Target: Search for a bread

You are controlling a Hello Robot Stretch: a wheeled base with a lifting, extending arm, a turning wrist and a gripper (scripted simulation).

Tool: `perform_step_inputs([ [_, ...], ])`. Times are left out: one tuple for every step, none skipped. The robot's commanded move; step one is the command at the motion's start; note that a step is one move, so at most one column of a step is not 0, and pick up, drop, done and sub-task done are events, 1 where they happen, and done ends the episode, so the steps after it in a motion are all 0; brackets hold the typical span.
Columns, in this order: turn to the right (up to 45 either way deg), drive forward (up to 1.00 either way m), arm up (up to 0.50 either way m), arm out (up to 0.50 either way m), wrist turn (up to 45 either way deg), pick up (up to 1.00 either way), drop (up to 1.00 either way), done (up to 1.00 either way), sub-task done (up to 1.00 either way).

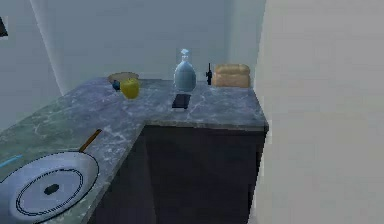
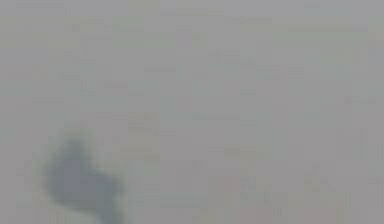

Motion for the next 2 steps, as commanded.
perform_step_inputs([
  [0.0,0.55,0.0,0.0,0.0,0.0,0.0,0.0,0.0],
  [15.0,0.0,0.0,0.0,0.0,0.0,0.0,0.0,0.0],
])
